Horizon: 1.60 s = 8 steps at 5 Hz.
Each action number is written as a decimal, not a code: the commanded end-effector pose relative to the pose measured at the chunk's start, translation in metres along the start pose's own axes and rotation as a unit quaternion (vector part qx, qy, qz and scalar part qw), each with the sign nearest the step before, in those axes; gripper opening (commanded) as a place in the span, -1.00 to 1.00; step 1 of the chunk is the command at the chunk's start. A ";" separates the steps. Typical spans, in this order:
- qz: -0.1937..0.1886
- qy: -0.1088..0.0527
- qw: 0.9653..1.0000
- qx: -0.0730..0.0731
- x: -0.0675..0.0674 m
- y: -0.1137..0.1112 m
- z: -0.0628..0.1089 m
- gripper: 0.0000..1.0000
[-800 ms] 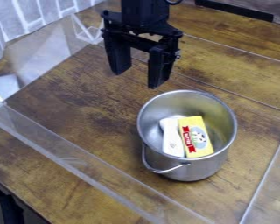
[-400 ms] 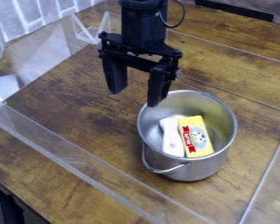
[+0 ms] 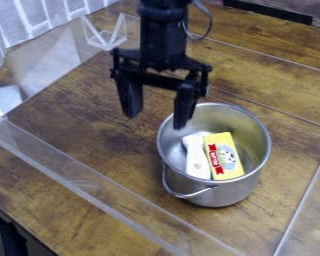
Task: Move the yellow butter to the left side of the table
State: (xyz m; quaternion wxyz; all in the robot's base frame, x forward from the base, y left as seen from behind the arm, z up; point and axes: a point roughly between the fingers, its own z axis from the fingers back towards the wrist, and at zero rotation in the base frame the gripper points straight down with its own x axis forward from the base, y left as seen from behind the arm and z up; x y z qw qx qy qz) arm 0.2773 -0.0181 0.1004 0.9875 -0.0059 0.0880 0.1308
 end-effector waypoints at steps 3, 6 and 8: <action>0.225 -0.059 0.966 -0.112 0.009 -0.030 0.002 1.00; 0.322 -0.062 0.930 -0.166 0.031 -0.021 -0.004 1.00; 0.376 -0.063 0.907 -0.179 0.036 -0.038 -0.014 1.00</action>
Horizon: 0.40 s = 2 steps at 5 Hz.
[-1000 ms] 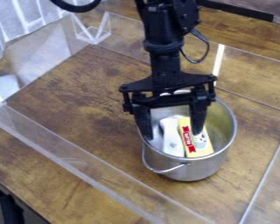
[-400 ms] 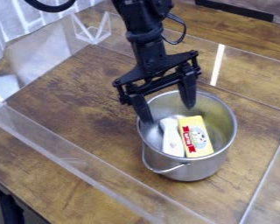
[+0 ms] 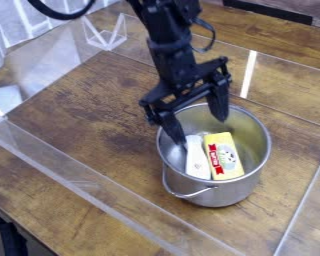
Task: Move the yellow butter to the left side of the table
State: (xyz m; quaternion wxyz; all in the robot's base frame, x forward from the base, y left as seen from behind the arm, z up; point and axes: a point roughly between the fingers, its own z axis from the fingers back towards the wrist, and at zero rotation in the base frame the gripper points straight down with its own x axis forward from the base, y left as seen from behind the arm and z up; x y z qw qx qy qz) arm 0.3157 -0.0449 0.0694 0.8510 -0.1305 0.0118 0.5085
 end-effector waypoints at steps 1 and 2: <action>0.011 -0.010 1.000 -0.019 -0.012 -0.014 -0.004 1.00; 0.047 -0.019 0.998 -0.024 -0.005 -0.015 -0.014 1.00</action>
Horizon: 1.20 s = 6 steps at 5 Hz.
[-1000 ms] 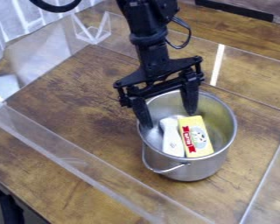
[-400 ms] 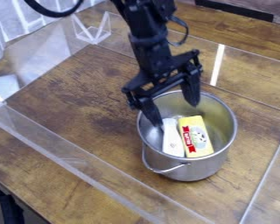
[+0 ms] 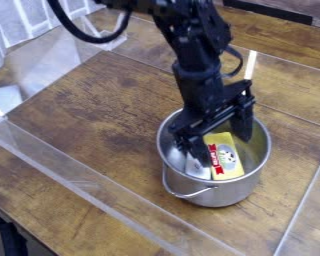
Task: Move the yellow butter to the left side of the table
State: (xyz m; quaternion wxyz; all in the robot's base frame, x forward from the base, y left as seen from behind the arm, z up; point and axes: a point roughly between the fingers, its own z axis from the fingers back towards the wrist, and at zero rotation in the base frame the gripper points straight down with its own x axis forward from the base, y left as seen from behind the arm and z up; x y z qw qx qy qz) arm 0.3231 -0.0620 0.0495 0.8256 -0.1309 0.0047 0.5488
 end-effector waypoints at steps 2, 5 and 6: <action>0.038 -0.015 0.999 -0.030 0.028 -0.003 0.008 1.00; -0.031 0.003 0.999 -0.025 0.042 -0.013 0.007 1.00; -0.024 0.000 0.999 -0.025 0.042 -0.016 0.004 1.00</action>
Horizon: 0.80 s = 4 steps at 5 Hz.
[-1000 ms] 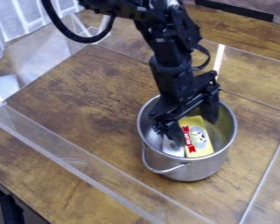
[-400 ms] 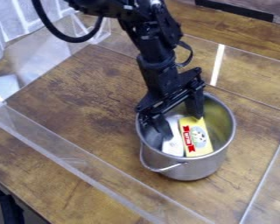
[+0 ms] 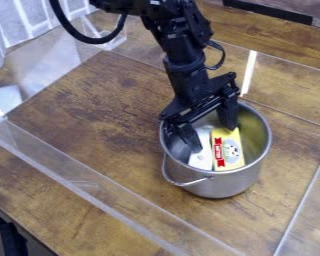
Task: Move the yellow butter to the left side of the table
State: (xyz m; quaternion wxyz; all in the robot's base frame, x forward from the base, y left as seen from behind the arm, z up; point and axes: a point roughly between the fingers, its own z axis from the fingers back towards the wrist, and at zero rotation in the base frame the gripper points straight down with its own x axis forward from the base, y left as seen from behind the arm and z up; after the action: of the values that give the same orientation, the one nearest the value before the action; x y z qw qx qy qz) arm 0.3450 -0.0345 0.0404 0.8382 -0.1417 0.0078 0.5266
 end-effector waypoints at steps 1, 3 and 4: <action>0.020 -0.023 0.999 -0.019 0.006 -0.008 0.011 -1.00; 0.028 -0.027 0.999 -0.019 -0.003 -0.009 0.023 -1.00; 0.015 -0.022 0.999 -0.019 -0.012 -0.008 0.033 -1.00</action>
State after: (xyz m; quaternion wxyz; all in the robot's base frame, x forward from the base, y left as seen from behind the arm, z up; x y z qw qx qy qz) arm 0.3382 -0.0355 0.0550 0.8242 -0.1283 0.0056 0.5515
